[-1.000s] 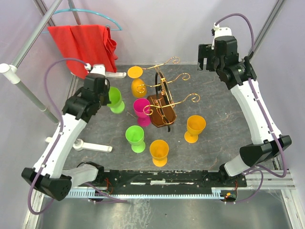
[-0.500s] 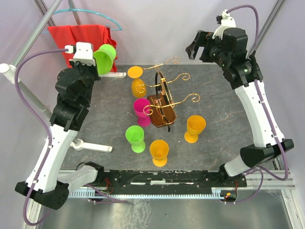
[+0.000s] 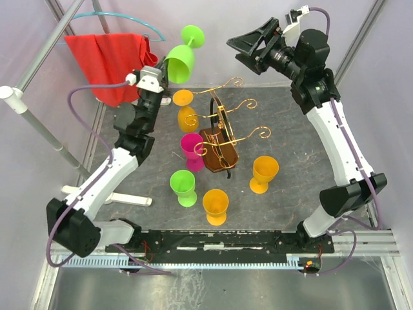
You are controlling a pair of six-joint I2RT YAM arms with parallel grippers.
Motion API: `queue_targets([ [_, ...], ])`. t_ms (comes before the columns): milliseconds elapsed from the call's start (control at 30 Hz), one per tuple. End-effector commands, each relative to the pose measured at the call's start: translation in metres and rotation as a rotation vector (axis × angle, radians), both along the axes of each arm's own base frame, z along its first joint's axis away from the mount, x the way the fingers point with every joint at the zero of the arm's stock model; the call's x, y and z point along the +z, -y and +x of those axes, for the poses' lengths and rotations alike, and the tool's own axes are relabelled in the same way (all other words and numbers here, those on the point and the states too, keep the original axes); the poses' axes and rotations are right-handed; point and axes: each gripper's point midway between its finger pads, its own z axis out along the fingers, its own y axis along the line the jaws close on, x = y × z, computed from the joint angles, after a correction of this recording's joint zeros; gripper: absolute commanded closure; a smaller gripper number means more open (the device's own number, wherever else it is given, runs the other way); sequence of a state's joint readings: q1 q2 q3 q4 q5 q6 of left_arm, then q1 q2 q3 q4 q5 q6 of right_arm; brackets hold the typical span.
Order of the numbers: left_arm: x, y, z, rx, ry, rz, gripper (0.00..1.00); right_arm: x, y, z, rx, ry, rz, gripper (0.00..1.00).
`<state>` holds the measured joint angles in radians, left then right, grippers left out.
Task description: Place the wine glass upside down on the wine glass rack
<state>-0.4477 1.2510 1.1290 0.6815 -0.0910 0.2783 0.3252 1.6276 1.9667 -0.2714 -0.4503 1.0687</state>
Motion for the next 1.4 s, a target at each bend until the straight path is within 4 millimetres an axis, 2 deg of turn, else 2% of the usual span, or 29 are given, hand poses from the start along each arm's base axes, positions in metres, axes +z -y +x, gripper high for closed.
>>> queue_targets([
  [0,0.050,0.013,-0.030,-0.065,0.253,-0.092,0.97,0.033,-0.013,-0.004,0.105,0.017,0.213,0.10],
  [200,0.043,0.032,-0.031,-0.097,0.282,-0.131,0.97,0.026,-0.021,0.016,0.116,-0.021,0.293,0.12],
  [500,0.036,0.041,-0.031,-0.112,0.285,-0.135,0.97,0.030,-0.032,0.034,0.184,-0.016,0.424,0.17],
  [700,0.031,0.042,-0.028,-0.110,0.271,-0.145,0.97,0.036,-0.039,0.033,0.211,0.003,0.436,0.21],
  [1133,0.022,0.052,-0.013,-0.106,0.250,-0.198,0.97,0.030,-0.069,0.024,0.276,0.011,0.422,0.32],
  [1367,0.023,0.053,-0.015,-0.111,0.256,-0.211,0.97,0.022,-0.075,0.027,0.275,0.008,0.402,0.38],
])
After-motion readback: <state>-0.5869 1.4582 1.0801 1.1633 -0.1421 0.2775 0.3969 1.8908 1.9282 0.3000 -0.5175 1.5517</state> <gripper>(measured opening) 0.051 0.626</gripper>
